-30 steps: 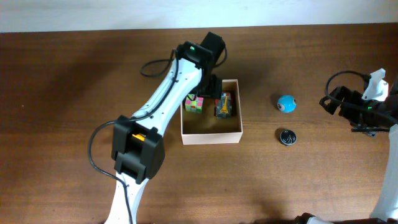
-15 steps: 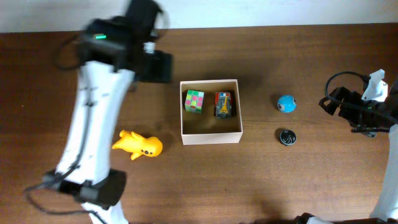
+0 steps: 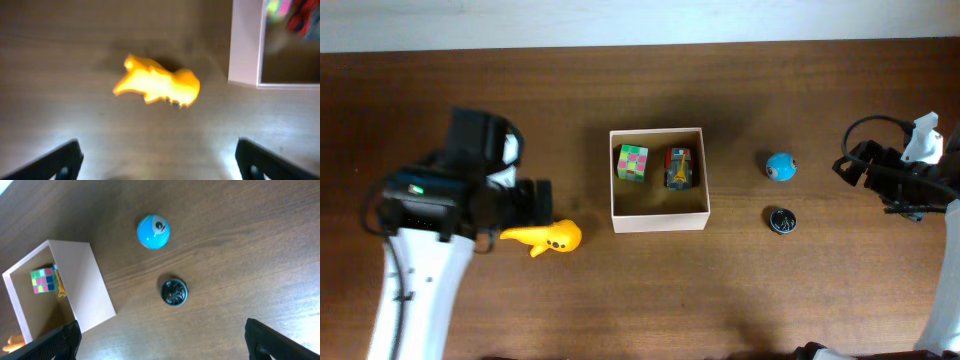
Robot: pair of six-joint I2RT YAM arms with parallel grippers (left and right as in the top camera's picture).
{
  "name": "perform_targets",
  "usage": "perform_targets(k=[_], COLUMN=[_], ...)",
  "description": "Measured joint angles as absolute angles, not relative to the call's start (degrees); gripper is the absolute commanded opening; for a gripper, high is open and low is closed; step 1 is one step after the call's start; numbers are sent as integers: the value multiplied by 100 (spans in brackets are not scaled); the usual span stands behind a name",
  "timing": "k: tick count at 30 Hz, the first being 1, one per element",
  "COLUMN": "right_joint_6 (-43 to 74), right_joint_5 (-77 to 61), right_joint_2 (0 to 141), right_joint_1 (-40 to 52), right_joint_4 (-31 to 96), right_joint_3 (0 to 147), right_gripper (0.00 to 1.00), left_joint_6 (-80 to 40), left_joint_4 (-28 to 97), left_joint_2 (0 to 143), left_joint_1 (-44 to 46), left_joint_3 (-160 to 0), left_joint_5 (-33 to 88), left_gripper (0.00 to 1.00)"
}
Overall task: Pack container
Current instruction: 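Move the left gripper down to the yellow plush fish and grasp it, then place the yellow fish into the front of the box and release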
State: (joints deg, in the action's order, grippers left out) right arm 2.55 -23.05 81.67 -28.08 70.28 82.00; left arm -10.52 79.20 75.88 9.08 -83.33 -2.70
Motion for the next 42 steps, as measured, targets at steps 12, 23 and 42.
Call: perform_targets(k=[12, 23, 42], right_joint_6=[252, 255, 250], right_joint_5=[-2305, -2305, -2305], right_joint_2=[8167, 8167, 8167], right_joint_1=[-2810, -2808, -2810], right_joint_4=[7100, 7113, 7116], right_joint_3=[8202, 8202, 8202], right_gripper=[99, 99, 99], left_joint_6=[-947, -336, -956], left_joint_4=[4956, 4331, 6735], left_joint_2=[8167, 9367, 8652], left_joint_1=[908, 943, 1402], left_joint_3=[-5404, -5454, -7703], left_joint_5=[32, 132, 242], left_gripper=[99, 65, 10])
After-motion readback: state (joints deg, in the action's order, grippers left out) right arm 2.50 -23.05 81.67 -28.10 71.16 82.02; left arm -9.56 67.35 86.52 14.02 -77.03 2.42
